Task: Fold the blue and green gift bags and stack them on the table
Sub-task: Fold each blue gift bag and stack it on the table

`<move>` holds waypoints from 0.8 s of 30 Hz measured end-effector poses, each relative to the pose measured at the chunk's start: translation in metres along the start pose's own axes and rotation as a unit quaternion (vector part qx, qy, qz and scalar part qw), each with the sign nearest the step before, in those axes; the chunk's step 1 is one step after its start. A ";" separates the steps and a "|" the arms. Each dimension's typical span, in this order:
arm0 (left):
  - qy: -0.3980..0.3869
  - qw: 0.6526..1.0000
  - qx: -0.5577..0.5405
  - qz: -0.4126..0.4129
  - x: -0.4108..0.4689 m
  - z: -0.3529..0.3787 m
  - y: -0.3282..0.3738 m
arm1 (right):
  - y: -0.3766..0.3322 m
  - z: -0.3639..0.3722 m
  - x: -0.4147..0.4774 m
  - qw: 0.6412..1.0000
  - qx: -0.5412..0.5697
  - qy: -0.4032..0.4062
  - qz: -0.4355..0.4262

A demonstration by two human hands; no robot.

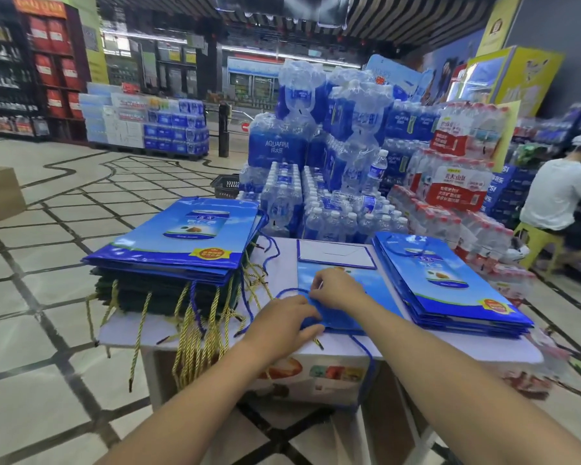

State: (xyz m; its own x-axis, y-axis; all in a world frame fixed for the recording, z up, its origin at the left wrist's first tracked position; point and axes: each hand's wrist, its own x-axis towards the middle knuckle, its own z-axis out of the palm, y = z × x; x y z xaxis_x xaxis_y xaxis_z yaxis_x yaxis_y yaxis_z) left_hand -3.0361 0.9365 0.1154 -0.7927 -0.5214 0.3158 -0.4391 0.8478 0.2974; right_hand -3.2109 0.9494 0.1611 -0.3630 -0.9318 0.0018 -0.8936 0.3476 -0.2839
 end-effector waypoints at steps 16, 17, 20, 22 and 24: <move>0.018 0.990 0.116 -0.080 0.000 -0.003 0.008 | 0.089 -0.056 -0.025 0.993 -0.109 -0.015 0.048; 0.012 0.989 0.122 -0.082 0.001 -0.005 0.008 | 0.090 -0.057 -0.023 0.992 -0.124 -0.023 0.030; 0.003 0.988 0.138 -0.070 0.011 -0.010 0.009 | 0.093 -0.058 -0.021 0.959 -0.271 -0.076 -0.016; -0.004 0.993 0.117 -0.024 0.021 -0.010 0.010 | 0.095 -0.055 -0.019 0.931 -0.356 -0.071 -0.042; -0.041 0.996 0.076 0.028 0.028 -0.006 0.012 | 0.096 -0.054 -0.015 0.919 -0.388 -0.045 -0.060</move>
State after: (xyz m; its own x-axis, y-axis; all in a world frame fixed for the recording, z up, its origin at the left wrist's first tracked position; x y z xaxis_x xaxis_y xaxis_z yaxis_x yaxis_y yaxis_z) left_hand -3.0612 0.9313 0.1336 -0.8471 -0.4681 0.2517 -0.4469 0.8837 0.1392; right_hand -3.3056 1.0028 0.1859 -0.2565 -0.9613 -0.1006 -0.8582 0.1786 0.4813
